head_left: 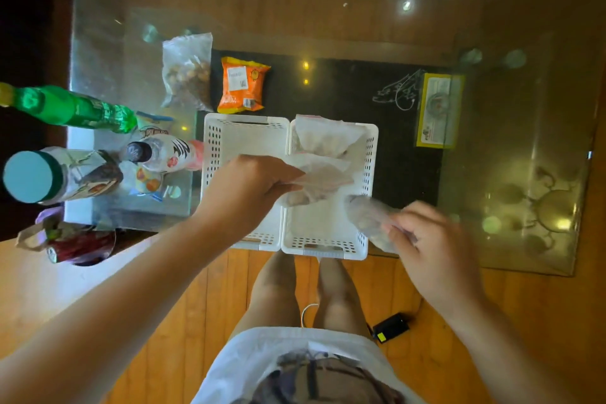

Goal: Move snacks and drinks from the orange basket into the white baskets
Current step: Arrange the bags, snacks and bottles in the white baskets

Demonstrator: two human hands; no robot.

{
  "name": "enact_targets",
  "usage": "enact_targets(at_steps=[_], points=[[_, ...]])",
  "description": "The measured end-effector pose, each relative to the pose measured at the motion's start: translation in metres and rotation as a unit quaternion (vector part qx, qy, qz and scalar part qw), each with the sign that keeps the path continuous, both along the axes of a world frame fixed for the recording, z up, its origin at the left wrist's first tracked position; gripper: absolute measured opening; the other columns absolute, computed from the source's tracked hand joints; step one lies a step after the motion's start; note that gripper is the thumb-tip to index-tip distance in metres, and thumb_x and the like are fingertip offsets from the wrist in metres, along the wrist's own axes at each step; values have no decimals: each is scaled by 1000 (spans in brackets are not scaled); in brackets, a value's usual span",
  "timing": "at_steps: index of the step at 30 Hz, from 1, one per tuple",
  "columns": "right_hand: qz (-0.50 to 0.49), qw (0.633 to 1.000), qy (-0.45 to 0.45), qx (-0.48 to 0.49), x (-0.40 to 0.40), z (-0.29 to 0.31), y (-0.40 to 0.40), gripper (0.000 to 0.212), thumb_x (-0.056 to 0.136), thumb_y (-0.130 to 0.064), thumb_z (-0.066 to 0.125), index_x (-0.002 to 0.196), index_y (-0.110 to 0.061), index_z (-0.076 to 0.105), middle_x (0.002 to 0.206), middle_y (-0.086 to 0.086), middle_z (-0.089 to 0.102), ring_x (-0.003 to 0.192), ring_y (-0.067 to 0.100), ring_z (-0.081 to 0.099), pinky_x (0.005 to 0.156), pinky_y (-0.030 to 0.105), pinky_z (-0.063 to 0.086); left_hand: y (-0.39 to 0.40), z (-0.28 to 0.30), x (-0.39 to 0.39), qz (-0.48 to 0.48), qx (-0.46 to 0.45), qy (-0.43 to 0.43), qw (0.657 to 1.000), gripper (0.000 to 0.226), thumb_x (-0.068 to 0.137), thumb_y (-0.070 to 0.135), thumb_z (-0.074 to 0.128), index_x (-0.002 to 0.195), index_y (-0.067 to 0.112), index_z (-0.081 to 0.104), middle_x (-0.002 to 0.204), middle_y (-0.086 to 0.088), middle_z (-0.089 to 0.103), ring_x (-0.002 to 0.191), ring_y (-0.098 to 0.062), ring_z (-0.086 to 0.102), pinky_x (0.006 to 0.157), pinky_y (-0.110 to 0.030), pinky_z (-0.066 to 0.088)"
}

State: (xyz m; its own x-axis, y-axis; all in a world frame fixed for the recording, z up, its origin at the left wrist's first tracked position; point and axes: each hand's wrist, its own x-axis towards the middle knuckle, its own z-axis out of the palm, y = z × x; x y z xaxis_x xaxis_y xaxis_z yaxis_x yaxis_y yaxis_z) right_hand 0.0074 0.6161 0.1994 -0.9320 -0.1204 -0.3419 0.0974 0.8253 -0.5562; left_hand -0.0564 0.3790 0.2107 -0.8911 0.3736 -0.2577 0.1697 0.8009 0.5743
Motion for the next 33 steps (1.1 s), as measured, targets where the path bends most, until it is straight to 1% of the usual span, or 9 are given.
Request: enact_targets(at_steps=[4, 6, 8, 13, 17, 21, 27, 30, 33], points=[[67, 997, -29, 15, 15, -19, -14, 5, 78, -5, 69, 79, -9, 73, 73, 1, 63, 59, 11, 52, 51, 6, 22, 10, -22, 11, -20, -9, -67, 998, 19, 84, 19, 66, 101, 19, 74, 96, 0, 75, 85, -23, 71, 75, -36, 57], [111, 992, -46, 28, 19, -33, -23, 5, 78, -8, 69, 81, -9, 73, 75, 5, 66, 63, 18, 60, 51, 11, 34, 14, -37, 14, -45, -39, -103, 993, 20, 88, 24, 61, 104, 25, 72, 102, 5, 74, 92, -19, 69, 79, -37, 55], [158, 984, -55, 56, 22, -46, -35, 6, 77, -13, 71, 82, -10, 73, 79, 7, 68, 70, 23, 65, 57, 26, 54, 19, -54, 14, -64, -81, -145, 984, 22, 91, 27, 56, 107, 29, 71, 105, 6, 72, 98, -20, 65, 81, -36, 53], [242, 961, -82, 110, 22, -72, -68, 14, 63, -16, 84, 71, -10, 73, 68, 6, 69, 62, 22, 67, 58, 36, 59, 32, -95, 7, -82, -150, -244, 955, 25, 93, 24, 52, 112, 28, 68, 115, -2, 66, 104, -26, 59, 89, -36, 49], [244, 960, -87, 106, 16, -91, -89, 21, 58, -19, 87, 69, -10, 72, 67, 7, 68, 58, 21, 66, 53, 29, 55, 43, -111, -6, -67, -143, -249, 956, 25, 93, 23, 52, 113, 25, 67, 114, -3, 66, 103, -26, 59, 93, -38, 49], [239, 962, -108, 82, 13, -116, -98, 17, 87, -13, 60, 100, -4, 66, 105, 14, 64, 94, 29, 62, 75, 35, 50, 49, -113, -14, -79, -138, -247, 956, 25, 93, 19, 52, 111, 22, 69, 112, -3, 67, 100, -25, 59, 93, -35, 49], [216, 973, -80, 25, 21, -117, -87, 24, 86, -16, 61, 109, -9, 64, 105, 10, 65, 97, 25, 59, 81, 33, 49, 42, -113, -10, -115, -133, -278, 944, 25, 92, 16, 54, 113, 18, 68, 113, -1, 69, 103, -22, 61, 95, -36, 48], [192, 975, -103, 37, 25, -120, -77, 31, 88, -18, 59, 119, -15, 59, 116, 4, 64, 105, 21, 58, 86, 29, 47, 37, -117, -12, -120, -163, -277, 939, 26, 93, 18, 52, 114, 22, 68, 113, -3, 68, 104, -24, 59, 93, -38, 48], [182, 973, -136, 40, 26, -122, -74, 31, 90, -16, 55, 121, -17, 59, 123, 2, 63, 108, 21, 59, 84, 27, 48, 31, -120, -15, -77, -177, -265, 945, 28, 93, 17, 53, 116, 26, 65, 119, -3, 64, 109, -26, 58, 96, -38, 47]])
